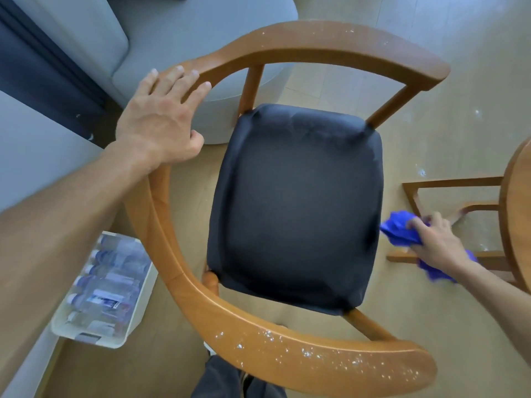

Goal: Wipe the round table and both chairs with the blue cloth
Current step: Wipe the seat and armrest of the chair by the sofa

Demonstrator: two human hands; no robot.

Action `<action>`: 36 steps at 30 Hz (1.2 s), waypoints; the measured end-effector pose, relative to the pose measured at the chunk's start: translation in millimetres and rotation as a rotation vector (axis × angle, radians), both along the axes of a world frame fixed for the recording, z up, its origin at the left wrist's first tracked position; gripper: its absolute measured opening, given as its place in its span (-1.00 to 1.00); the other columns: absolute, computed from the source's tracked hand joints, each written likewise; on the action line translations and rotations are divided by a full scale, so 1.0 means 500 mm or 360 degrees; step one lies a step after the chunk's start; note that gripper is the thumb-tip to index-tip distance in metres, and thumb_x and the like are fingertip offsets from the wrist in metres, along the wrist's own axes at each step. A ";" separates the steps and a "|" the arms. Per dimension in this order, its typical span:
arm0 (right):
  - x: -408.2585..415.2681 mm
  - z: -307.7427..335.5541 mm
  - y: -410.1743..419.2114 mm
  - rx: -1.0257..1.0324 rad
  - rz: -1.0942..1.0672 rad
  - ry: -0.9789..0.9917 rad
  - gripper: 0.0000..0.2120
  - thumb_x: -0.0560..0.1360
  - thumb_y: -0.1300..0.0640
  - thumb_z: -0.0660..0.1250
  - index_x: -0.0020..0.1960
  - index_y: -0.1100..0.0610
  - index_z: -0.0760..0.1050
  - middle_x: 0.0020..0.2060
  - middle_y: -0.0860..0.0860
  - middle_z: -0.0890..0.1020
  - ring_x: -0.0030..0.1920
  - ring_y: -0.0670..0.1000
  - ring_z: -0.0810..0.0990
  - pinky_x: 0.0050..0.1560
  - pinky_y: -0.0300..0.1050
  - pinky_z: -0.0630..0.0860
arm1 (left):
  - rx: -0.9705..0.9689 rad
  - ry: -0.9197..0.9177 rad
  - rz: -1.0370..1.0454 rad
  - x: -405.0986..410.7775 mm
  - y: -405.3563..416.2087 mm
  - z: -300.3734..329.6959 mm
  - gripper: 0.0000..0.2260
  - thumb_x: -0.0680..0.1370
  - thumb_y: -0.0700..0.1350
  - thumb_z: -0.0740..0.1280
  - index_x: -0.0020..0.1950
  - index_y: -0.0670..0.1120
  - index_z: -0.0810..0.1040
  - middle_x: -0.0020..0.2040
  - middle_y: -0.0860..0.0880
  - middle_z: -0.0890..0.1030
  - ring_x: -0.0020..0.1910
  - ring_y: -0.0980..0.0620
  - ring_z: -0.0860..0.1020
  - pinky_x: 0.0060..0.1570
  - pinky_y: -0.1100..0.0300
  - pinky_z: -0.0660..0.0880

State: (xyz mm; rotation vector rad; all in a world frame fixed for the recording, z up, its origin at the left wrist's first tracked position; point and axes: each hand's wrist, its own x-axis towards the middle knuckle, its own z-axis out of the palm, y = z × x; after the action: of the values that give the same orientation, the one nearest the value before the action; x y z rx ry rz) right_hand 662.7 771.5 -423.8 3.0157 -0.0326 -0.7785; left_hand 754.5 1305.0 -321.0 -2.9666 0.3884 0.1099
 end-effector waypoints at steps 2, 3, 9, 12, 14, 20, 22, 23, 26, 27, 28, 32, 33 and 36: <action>-0.001 -0.028 0.126 0.0261 -0.0508 -0.0081 -0.70 0.40 0.26 0.34 0.12 0.14 0.40 0.12 0.16 0.31 0.12 0.22 0.35 0.10 0.02 0.41 | -0.0004 -0.0004 -0.0004 -0.001 0.001 0.000 -0.36 0.49 0.01 0.24 0.54 -0.09 0.14 0.55 -0.17 0.17 0.53 -0.16 0.10 0.50 -0.16 0.04; -0.017 -0.043 0.197 0.0364 -0.0679 -0.0138 -0.72 0.41 0.26 0.31 0.09 0.15 0.38 0.11 0.15 0.30 0.10 0.21 0.35 0.07 -0.02 0.39 | -0.0003 -0.0009 0.0004 -0.002 0.003 -0.001 -0.36 0.49 0.00 0.25 0.54 -0.09 0.15 0.54 -0.17 0.17 0.53 -0.16 0.10 0.49 -0.16 0.04; -0.161 -0.092 0.381 0.0636 0.0746 0.0201 -0.64 0.27 0.32 0.33 0.02 0.07 0.39 0.05 0.06 0.34 -0.03 0.12 0.37 -0.28 -0.08 0.40 | -0.0092 -0.0028 0.0000 -0.001 0.000 0.004 -0.34 0.43 0.06 0.10 0.51 -0.11 0.20 0.51 -0.21 0.24 0.51 -0.20 0.16 0.46 -0.20 0.08; -0.174 -0.080 0.309 0.0592 0.1649 0.0467 -0.57 0.22 0.19 0.50 -0.01 -0.03 0.39 0.05 0.05 0.40 -0.07 0.09 0.42 -0.26 -0.09 0.41 | -0.0147 -0.0067 0.0008 -0.004 0.002 0.004 -0.35 0.43 0.04 0.13 0.51 -0.12 0.21 0.51 -0.20 0.25 0.50 -0.19 0.17 0.45 -0.18 0.07; -0.177 -0.071 0.226 0.0520 0.1892 0.0630 -0.54 0.19 0.18 0.52 -0.04 -0.06 0.38 0.05 0.01 0.39 -0.05 0.08 0.44 -0.20 -0.07 0.45 | -0.0159 -0.0080 -0.0020 -0.003 0.003 0.000 -0.38 0.47 -0.02 0.25 0.51 -0.13 0.22 0.51 -0.21 0.26 0.50 -0.19 0.17 0.45 -0.18 0.07; -0.111 -0.052 0.009 0.0222 0.0856 0.0393 -0.61 0.30 0.37 0.22 -0.09 -0.06 0.20 0.09 -0.01 0.31 0.10 0.10 0.36 -0.11 -0.07 0.46 | -0.0105 -0.0082 -0.0020 -0.002 -0.002 0.001 -0.34 0.45 -0.06 0.34 0.51 -0.13 0.22 0.51 -0.21 0.25 0.51 -0.20 0.18 0.45 -0.18 0.09; -0.065 -0.039 0.014 0.0274 0.0106 0.0089 -0.62 0.33 0.40 0.21 -0.04 -0.03 0.28 0.07 -0.02 0.28 0.11 0.12 0.36 -0.08 -0.07 0.47 | -0.0087 -0.0073 -0.0023 -0.003 -0.002 0.001 -0.34 0.45 -0.06 0.34 0.52 -0.13 0.21 0.52 -0.20 0.25 0.51 -0.19 0.17 0.46 -0.19 0.09; -0.041 -0.034 0.043 0.0374 -0.0273 -0.0085 -0.63 0.36 0.39 0.25 0.01 0.00 0.35 0.08 -0.01 0.28 0.10 0.11 0.38 -0.05 -0.10 0.45 | -0.0079 -0.0064 -0.0023 -0.003 -0.001 0.002 -0.34 0.45 -0.05 0.34 0.52 -0.13 0.21 0.52 -0.20 0.24 0.51 -0.19 0.17 0.46 -0.19 0.09; 0.001 -0.042 0.198 0.0749 -0.0788 -0.0358 -0.62 0.45 0.24 0.34 0.25 0.08 0.40 0.19 0.04 0.30 0.08 0.03 0.44 0.11 -0.19 0.33 | -0.0065 -0.0043 -0.0016 -0.003 -0.001 0.004 -0.33 0.45 -0.04 0.34 0.52 -0.12 0.21 0.52 -0.19 0.24 0.52 -0.18 0.17 0.46 -0.18 0.09; 0.001 -0.046 0.259 0.0834 -0.0720 -0.0328 -0.58 0.47 0.15 0.35 0.31 0.06 0.38 0.22 0.03 0.29 0.14 0.04 0.44 0.13 -0.18 0.33 | -0.0067 -0.0036 -0.0008 -0.004 -0.001 0.004 -0.33 0.45 -0.03 0.33 0.52 -0.12 0.21 0.53 -0.19 0.23 0.52 -0.18 0.16 0.47 -0.18 0.09; -0.004 -0.053 0.313 0.0800 -0.0551 -0.0290 -0.52 0.47 0.04 0.36 0.36 0.02 0.36 0.28 0.02 0.27 0.23 0.06 0.40 0.16 -0.14 0.35 | -0.0069 -0.0031 0.0001 -0.004 -0.001 0.004 -0.33 0.45 -0.03 0.33 0.53 -0.11 0.21 0.53 -0.18 0.23 0.52 -0.17 0.16 0.47 -0.17 0.08; -0.034 -0.091 0.386 0.0472 -0.0421 -0.0247 -0.38 0.50 -0.27 0.20 0.49 -0.07 0.24 0.51 0.08 0.07 0.49 0.14 0.07 0.43 0.14 0.13 | -0.0087 -0.0005 0.0017 -0.003 -0.001 0.007 -0.34 0.46 -0.01 0.29 0.54 -0.09 0.18 0.54 -0.15 0.20 0.54 -0.15 0.13 0.49 -0.15 0.05; -0.038 -0.092 0.379 0.0432 -0.0414 -0.0303 -0.41 0.51 -0.27 0.14 0.48 -0.06 0.27 0.52 0.11 0.08 0.49 0.19 0.09 0.42 0.19 0.15 | -0.0094 0.0001 0.0022 -0.003 -0.001 0.008 -0.34 0.47 -0.01 0.28 0.54 -0.09 0.17 0.55 -0.15 0.19 0.54 -0.14 0.12 0.49 -0.14 0.04; -0.050 -0.093 0.360 0.0251 -0.0135 -0.0338 -0.42 0.44 -0.18 0.14 0.43 -0.02 0.35 0.46 0.23 0.24 0.38 0.32 0.29 0.25 0.32 0.33 | -0.0093 0.0009 0.0013 -0.003 0.001 0.006 -0.35 0.47 0.01 0.26 0.54 -0.08 0.17 0.55 -0.15 0.19 0.54 -0.15 0.12 0.49 -0.14 0.03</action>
State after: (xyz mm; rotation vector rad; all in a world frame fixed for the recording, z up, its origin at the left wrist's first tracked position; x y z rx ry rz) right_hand 637.8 951.2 -470.1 3.2533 -0.1088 -0.4829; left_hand 753.1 1305.4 -318.1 -3.0263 0.3871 0.1095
